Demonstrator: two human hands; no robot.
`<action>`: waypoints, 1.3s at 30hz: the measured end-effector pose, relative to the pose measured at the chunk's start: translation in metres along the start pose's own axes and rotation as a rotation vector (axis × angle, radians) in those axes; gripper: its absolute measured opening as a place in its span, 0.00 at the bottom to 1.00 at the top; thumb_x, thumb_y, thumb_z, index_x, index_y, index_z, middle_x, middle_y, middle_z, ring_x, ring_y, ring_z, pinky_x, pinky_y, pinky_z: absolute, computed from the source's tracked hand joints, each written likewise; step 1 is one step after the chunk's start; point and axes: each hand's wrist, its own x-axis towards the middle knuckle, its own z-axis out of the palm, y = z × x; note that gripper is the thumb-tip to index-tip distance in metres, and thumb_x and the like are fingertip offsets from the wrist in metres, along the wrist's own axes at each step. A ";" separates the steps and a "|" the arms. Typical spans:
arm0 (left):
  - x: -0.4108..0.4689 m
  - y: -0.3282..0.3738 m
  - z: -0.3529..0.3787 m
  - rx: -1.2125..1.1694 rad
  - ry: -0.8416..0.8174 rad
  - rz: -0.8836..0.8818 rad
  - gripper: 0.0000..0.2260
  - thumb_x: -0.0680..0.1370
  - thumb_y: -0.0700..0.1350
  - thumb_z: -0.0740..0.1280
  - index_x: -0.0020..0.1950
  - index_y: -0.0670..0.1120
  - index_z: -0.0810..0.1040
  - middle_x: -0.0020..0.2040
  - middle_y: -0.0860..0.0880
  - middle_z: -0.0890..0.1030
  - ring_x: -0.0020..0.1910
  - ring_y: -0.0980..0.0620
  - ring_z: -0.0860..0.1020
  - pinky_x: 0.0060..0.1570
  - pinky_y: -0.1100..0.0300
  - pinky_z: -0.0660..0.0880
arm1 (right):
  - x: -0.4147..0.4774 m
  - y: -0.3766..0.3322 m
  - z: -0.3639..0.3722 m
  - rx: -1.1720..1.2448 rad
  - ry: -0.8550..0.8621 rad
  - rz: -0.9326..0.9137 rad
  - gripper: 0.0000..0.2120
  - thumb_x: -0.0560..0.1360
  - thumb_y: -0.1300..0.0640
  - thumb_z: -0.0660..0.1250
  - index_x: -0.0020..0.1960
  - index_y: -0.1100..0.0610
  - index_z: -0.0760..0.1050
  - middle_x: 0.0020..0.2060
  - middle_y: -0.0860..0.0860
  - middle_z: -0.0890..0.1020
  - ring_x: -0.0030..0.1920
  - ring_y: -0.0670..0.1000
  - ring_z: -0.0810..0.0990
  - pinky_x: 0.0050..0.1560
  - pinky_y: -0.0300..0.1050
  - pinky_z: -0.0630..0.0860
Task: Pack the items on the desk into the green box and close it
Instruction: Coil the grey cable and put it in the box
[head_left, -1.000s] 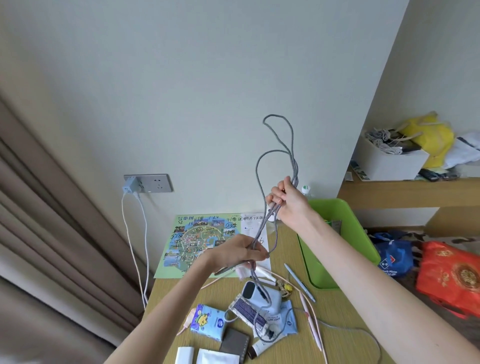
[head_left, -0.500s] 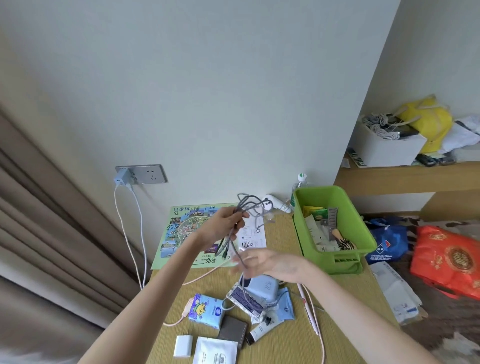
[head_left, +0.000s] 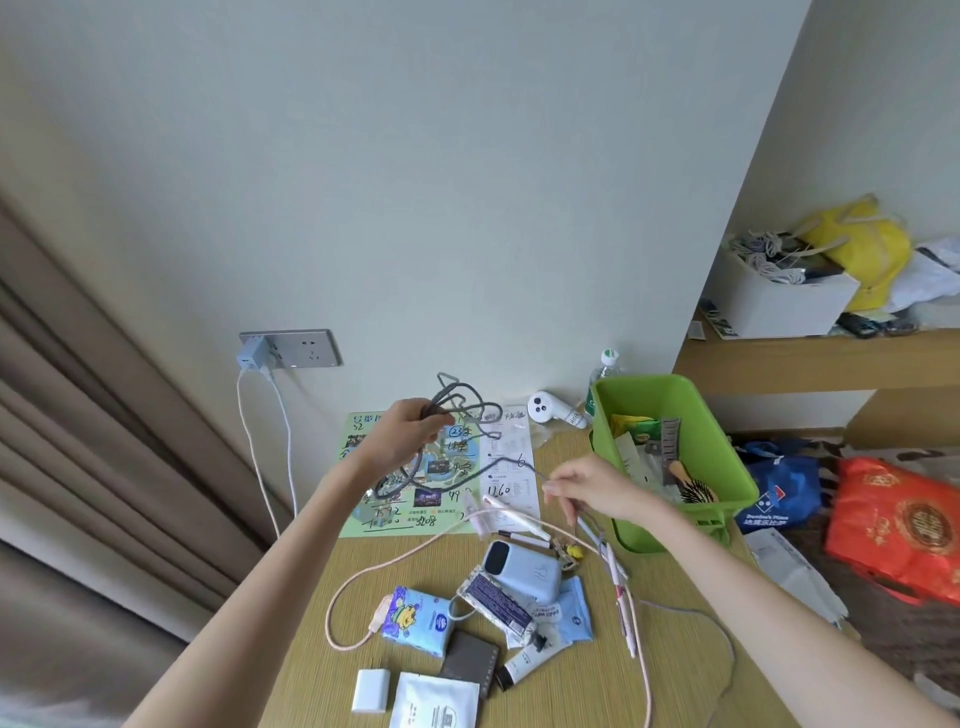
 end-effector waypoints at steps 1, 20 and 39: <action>-0.002 0.003 0.004 0.009 -0.011 0.022 0.10 0.80 0.42 0.64 0.41 0.39 0.73 0.29 0.51 0.66 0.24 0.57 0.62 0.24 0.66 0.59 | 0.001 -0.010 -0.004 0.034 0.020 -0.029 0.10 0.80 0.58 0.64 0.42 0.58 0.79 0.26 0.50 0.78 0.27 0.50 0.78 0.36 0.50 0.76; -0.018 0.031 0.008 -0.169 -0.096 -0.045 0.12 0.81 0.41 0.60 0.38 0.43 0.68 0.25 0.54 0.66 0.23 0.57 0.60 0.23 0.66 0.56 | 0.006 -0.043 -0.033 0.088 0.103 -0.072 0.06 0.74 0.58 0.72 0.43 0.61 0.80 0.29 0.47 0.81 0.31 0.45 0.78 0.40 0.39 0.76; -0.023 0.006 0.037 -0.145 -0.154 0.011 0.11 0.82 0.45 0.62 0.42 0.43 0.72 0.31 0.51 0.70 0.26 0.58 0.64 0.26 0.68 0.62 | -0.009 -0.005 -0.025 0.419 0.269 0.021 0.10 0.79 0.60 0.64 0.44 0.63 0.80 0.33 0.52 0.83 0.30 0.47 0.78 0.31 0.37 0.76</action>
